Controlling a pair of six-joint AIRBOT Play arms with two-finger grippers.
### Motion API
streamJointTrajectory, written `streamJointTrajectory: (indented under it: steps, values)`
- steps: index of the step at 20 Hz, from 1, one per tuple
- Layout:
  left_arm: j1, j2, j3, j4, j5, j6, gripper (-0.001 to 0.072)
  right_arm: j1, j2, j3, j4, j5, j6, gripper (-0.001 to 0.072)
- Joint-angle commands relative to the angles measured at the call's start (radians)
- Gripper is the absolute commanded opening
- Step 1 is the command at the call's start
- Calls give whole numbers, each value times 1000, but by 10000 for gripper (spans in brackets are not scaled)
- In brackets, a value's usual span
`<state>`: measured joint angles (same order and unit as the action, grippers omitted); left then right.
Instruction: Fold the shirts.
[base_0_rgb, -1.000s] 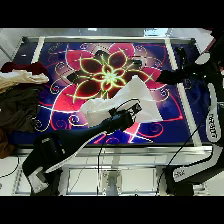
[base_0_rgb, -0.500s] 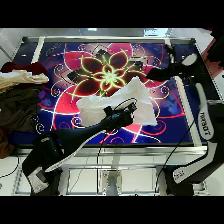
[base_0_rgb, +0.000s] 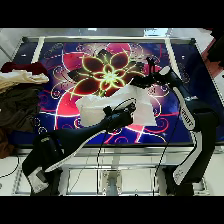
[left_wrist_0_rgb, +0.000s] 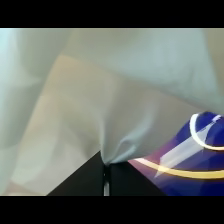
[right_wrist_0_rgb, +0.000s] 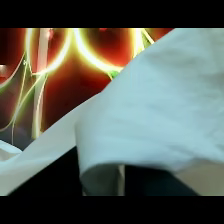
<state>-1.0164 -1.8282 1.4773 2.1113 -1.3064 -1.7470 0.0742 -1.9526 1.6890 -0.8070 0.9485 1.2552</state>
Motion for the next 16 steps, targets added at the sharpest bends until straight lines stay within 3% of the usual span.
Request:
streamJointTrajectory:
  steps: [1,3,5,11,16]
  values:
    - [1,20,1,143,-19,0,18,-1,-11,0,80,-35,-22,26]
    - [3,83,2,357,-53,-19,18,-25,38,0,77,-13,-59,25]
    - [25,181,27,460,-87,-31,18,-68,132,0,31,32,-58,25]
    - [62,557,167,455,-195,-65,18,-123,589,0,-179,349,-85,24]
    - [-68,819,282,453,-318,-94,17,-118,1033,0,-253,315,-86,22]
